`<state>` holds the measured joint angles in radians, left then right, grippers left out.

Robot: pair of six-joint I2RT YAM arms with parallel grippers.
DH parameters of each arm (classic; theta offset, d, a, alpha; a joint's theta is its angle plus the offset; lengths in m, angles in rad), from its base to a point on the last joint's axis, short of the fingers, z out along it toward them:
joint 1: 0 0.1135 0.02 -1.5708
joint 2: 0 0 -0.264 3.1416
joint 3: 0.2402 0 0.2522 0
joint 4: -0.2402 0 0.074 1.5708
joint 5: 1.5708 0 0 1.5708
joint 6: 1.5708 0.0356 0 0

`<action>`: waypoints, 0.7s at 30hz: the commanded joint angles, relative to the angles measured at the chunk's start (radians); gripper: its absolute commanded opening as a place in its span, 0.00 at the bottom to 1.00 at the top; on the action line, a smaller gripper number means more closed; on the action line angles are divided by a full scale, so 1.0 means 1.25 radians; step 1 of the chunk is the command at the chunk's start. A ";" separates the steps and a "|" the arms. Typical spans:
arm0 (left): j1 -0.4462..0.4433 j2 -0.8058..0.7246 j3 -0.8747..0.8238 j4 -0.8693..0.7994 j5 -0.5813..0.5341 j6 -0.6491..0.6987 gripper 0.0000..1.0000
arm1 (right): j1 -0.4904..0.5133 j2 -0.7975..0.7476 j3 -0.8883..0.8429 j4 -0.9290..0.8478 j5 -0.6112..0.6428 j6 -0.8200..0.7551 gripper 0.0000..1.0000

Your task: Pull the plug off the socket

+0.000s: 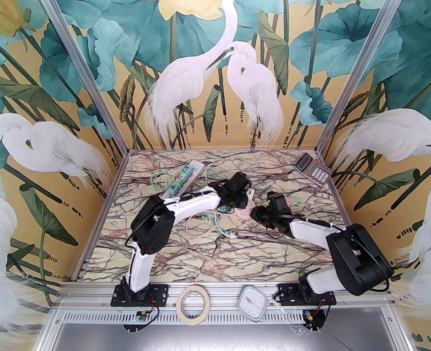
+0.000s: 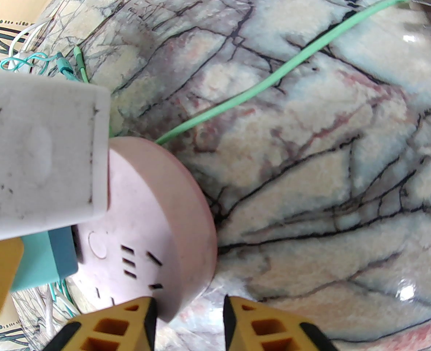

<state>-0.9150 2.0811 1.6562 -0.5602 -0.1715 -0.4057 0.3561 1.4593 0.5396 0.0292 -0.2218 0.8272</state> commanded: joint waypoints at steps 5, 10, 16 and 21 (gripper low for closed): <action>-0.117 0.072 0.092 -0.100 -0.165 0.082 0.03 | 0.000 0.044 -0.027 -0.131 0.055 -0.005 0.38; -0.057 0.022 0.037 -0.042 -0.012 0.021 0.03 | 0.000 0.040 -0.028 -0.135 0.055 -0.007 0.38; 0.053 -0.038 -0.057 0.063 0.228 -0.099 0.04 | 0.000 0.033 -0.029 -0.138 0.057 -0.008 0.38; 0.061 -0.042 -0.072 0.074 0.225 -0.112 0.03 | 0.000 0.030 -0.028 -0.139 0.056 -0.008 0.38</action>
<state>-0.8364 2.0514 1.5845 -0.4850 0.0116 -0.4725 0.3561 1.4582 0.5400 0.0319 -0.2134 0.8272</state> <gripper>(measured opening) 0.283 0.377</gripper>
